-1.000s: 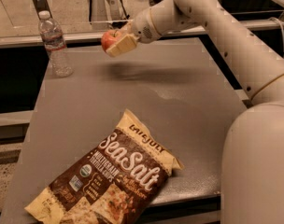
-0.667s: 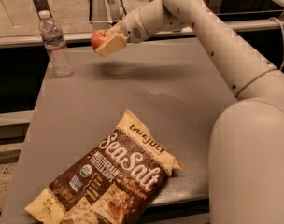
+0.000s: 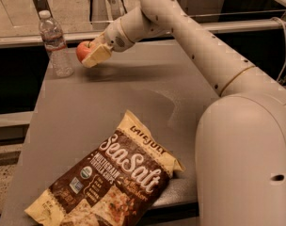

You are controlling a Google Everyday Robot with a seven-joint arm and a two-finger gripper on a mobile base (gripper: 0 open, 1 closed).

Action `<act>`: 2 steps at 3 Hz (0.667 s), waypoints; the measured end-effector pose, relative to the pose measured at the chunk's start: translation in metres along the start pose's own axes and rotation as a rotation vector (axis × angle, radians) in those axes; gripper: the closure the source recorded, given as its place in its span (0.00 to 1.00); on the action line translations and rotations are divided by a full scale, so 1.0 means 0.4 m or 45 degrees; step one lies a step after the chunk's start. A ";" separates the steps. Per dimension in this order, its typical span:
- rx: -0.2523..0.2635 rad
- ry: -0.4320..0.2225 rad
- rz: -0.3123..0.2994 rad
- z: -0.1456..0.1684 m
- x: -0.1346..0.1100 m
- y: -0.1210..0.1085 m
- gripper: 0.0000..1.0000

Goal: Move apple near water bottle

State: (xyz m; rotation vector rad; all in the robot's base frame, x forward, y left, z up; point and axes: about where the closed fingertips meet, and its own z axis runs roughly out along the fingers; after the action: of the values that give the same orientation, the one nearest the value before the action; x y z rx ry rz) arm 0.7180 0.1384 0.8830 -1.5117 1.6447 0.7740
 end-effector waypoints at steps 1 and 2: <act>-0.008 0.069 -0.013 0.034 0.026 0.013 1.00; -0.006 0.130 -0.010 0.047 0.057 0.014 0.82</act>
Offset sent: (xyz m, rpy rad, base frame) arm -0.0015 -0.0051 -0.0404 -0.1576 0.0090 -0.0153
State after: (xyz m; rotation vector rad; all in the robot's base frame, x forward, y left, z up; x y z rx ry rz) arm 0.7147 0.1428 0.8534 -1.5828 1.7112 0.7072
